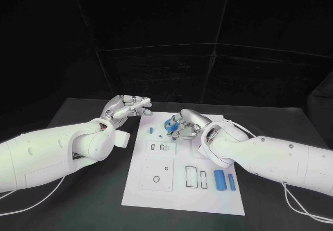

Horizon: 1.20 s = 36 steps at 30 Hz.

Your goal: Assemble the parts on the task board

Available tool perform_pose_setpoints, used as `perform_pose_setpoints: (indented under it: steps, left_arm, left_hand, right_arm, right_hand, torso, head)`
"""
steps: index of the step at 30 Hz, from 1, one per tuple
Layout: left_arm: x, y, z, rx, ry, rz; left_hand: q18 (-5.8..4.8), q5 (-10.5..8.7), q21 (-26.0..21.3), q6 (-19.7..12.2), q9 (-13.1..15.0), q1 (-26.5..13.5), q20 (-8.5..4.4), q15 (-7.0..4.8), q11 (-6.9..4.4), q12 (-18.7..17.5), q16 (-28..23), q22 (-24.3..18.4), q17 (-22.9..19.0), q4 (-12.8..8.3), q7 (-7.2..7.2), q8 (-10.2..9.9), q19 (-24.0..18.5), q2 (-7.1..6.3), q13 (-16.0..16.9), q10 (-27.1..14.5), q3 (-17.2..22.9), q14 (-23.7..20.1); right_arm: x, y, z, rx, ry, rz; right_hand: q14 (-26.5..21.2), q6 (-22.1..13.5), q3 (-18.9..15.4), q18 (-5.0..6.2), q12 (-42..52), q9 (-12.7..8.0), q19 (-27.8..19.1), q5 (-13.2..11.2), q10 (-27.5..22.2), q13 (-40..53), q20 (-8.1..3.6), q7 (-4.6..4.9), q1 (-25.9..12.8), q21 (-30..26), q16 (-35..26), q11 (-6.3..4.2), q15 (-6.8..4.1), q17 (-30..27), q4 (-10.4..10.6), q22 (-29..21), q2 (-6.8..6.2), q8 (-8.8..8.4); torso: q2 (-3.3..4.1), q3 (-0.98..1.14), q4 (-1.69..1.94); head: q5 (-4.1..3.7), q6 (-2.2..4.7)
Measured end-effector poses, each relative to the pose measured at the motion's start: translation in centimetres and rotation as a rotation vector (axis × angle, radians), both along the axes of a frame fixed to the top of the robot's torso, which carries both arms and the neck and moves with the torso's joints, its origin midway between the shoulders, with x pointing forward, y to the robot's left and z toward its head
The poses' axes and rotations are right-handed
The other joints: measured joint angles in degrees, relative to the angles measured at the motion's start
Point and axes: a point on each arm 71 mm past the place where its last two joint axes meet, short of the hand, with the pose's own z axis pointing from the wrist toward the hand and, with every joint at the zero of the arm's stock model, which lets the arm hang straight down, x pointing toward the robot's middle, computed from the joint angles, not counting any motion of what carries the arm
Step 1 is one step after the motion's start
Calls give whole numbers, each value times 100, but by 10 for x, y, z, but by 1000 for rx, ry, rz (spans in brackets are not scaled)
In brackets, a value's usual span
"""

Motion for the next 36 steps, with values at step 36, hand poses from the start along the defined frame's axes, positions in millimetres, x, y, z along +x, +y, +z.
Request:
perform_pose_setpoints:
  steps: [36]
  left_arm:
    - [3, -1, 1, -7, 1, 4]
  left_hand:
    - [0, 0, -22, 0, 0, 1, 0, 21, 0, 0, 0, -3, 11, -17, 0, 0, 0, 0, 1, 0, -15, 21]
  right_arm:
    - [-19, 20, -31, -169, 29, 73]
  right_hand:
    - [0, 9, 27, 0, -22, -2, 0, -65, 0, 0, 0, 9, -100, 0, 0, 0, 0, -2, -14, 1, -85, 4]
  torso:
    - [-3, 14, -3]
  head:
    - [9, -93]
